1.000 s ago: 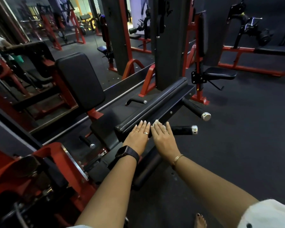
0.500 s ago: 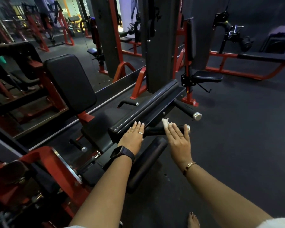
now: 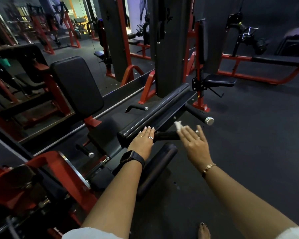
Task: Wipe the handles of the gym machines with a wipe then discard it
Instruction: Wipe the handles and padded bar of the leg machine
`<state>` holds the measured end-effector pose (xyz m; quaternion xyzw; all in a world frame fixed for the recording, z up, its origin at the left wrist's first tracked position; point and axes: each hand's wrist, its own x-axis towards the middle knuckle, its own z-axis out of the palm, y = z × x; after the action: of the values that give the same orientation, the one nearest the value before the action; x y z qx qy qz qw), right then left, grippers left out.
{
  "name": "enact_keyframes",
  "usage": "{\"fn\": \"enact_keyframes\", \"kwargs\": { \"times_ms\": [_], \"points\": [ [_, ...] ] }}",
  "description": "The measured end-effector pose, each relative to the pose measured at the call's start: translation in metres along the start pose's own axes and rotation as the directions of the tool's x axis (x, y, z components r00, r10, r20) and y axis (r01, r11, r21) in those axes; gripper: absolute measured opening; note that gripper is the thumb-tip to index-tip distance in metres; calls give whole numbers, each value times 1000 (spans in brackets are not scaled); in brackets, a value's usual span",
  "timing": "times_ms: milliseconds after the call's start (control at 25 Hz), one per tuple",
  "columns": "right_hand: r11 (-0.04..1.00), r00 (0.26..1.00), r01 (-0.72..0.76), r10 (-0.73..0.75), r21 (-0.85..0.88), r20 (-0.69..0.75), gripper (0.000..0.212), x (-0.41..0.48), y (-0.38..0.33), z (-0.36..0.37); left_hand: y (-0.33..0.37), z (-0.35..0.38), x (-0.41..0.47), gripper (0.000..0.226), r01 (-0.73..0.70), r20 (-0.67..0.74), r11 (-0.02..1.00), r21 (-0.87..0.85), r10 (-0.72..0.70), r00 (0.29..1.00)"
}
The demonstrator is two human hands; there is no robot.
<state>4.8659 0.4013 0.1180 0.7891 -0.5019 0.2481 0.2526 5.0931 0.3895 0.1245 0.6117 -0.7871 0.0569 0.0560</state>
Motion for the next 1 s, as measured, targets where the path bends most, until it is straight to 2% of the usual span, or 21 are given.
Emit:
{"fn": "enact_keyframes", "kwargs": {
  "times_ms": [120, 240, 320, 440, 560, 640, 680, 760, 880, 920, 1000],
  "points": [
    [958, 958, -288, 288, 13, -13, 46, -5, -12, -3, -1, 2, 0, 63, -4, -12, 1000, 0, 4, 1000],
    [920, 924, -371, 352, 129, 147, 48, 18, -52, 0, -1, 1, 0, 62, -9, -14, 1000, 14, 9, 1000],
    [933, 932, -315, 271, 171, 239, 54, 35, -71, 4, -1, -1, 0, 62, -15, -15, 999, 35, 16, 1000],
    [973, 958, -78, 13, 217, 285, 60, 37, -69, 12, -1, -1, 0, 62, -26, -10, 999, 45, 26, 1000],
    [978, 956, 164, -190, 130, 222, 65, 24, -37, 1, -1, -1, -1, 63, -11, -8, 1000, 20, 11, 1000],
    [973, 964, 210, -222, 93, 148, 60, 14, -14, -5, -1, -1, 0, 64, -6, 0, 1000, -4, 6, 1000],
    [981, 979, 177, -184, 82, 85, 58, 9, -3, -7, -1, -2, 0, 64, -4, 4, 1000, -15, 4, 1000],
    [997, 1000, 17, -17, 79, -1, 60, -3, 15, -12, -1, -1, 0, 64, 0, 3, 1000, -29, 0, 1000],
    [960, 965, -256, 261, 117, -28, 70, -18, 20, -14, -2, 1, 0, 64, -3, 1, 1000, -24, 3, 1000],
    [947, 955, -286, 294, 143, -36, 71, -20, 16, -13, -2, 2, 0, 64, -4, 0, 1000, -22, 4, 1000],
    [958, 976, -206, 217, 199, -32, 69, -21, 5, -10, -2, 2, 0, 64, -5, 5, 1000, -14, 5, 1000]
  ]
}}
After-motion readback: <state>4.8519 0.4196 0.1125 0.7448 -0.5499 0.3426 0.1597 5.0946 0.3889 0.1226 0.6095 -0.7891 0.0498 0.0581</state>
